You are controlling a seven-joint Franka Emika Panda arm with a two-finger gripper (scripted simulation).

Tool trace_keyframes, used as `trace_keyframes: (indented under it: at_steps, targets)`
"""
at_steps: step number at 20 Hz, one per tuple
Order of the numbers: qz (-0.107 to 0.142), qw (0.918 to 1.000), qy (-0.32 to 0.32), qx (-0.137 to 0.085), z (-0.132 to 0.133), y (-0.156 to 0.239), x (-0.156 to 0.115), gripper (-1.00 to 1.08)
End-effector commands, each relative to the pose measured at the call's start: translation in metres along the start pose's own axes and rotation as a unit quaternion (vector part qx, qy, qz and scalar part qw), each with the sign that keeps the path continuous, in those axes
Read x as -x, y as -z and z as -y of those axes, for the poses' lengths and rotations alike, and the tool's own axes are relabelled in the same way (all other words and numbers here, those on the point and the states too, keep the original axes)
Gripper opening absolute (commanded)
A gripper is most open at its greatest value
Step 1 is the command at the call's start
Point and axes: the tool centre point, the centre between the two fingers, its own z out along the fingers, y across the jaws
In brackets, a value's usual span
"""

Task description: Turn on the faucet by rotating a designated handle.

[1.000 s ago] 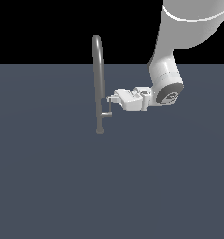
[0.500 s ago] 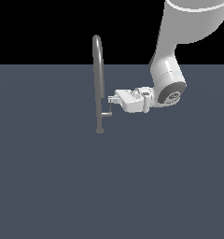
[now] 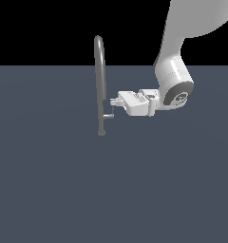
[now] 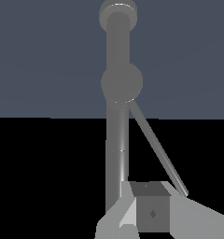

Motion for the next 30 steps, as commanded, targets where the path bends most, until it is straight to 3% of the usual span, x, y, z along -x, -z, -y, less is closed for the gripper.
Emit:
trace_keyframes:
  at_steps: [1, 10, 12, 18, 19, 20, 28, 29, 30]
  targets:
    - [0.0, 1.0, -0.001, 0.0, -0.004, 0.0, -0.002, -1.0]
    - [0.002, 1.0, -0.005, 0.002, -0.036, 0.0, -0.022, -1.0]
    - [0.0, 1.0, 0.005, 0.001, -0.026, 0.0, -0.012, -1.0]
    - [0.002, 1.0, -0.005, 0.002, -0.05, 0.0, -0.052, -1.0]
    - [0.002, 1.0, -0.005, 0.002, -0.05, 0.0, -0.052, -1.0]
    - [0.001, 0.9999, 0.01, 0.004, -0.039, 0.0, -0.031, -1.0]
    - [0.002, 1.0, -0.004, 0.002, -0.048, 0.0, -0.082, -1.0]
    - [0.002, 1.0, -0.004, 0.002, -0.048, 0.0, -0.082, -1.0]
    - [0.003, 0.9999, 0.013, 0.006, -0.039, 0.0, -0.058, -1.0]
